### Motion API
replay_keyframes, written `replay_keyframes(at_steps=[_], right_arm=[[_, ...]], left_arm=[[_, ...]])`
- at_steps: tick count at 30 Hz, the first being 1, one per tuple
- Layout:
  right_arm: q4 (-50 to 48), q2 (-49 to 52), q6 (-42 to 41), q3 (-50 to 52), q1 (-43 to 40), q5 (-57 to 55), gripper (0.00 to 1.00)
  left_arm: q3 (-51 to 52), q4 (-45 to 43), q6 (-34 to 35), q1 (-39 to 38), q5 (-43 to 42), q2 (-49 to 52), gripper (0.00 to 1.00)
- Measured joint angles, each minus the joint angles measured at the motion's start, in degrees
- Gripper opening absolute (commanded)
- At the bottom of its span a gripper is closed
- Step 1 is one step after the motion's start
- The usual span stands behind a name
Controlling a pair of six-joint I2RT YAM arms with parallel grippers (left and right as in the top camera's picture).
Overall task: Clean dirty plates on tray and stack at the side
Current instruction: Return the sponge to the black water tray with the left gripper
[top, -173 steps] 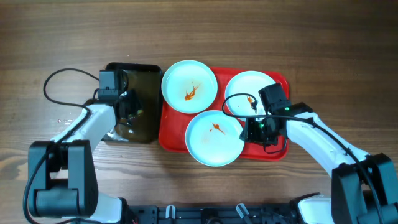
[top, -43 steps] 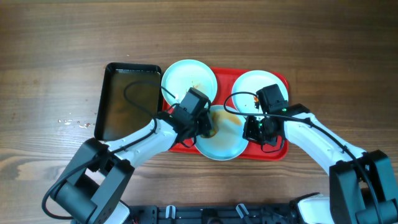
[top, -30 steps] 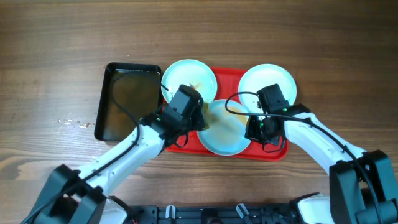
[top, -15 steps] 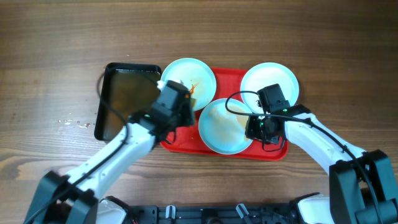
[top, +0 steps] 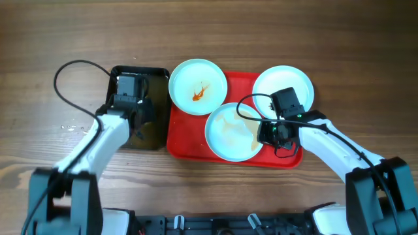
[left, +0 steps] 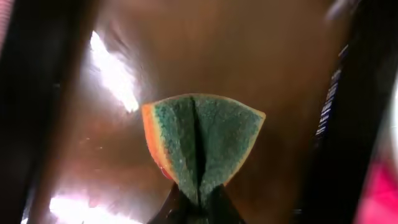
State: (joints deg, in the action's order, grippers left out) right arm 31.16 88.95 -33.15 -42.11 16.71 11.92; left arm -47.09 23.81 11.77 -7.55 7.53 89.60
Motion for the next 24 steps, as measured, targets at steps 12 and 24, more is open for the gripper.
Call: replay_keyframes(at_steps=[12,24], right_arm=[[0.00,0.00,0.00,0.00,0.00,0.00,0.10],[0.04,0.00,0.00,0.00,0.00,0.00,0.10]], left_arm=[[0.00,-5.29,-8.96,0.17,-2.67,4.35,0.80],[-0.55,-6.49,-8.46,0.17,-4.22,7.87,0.63]])
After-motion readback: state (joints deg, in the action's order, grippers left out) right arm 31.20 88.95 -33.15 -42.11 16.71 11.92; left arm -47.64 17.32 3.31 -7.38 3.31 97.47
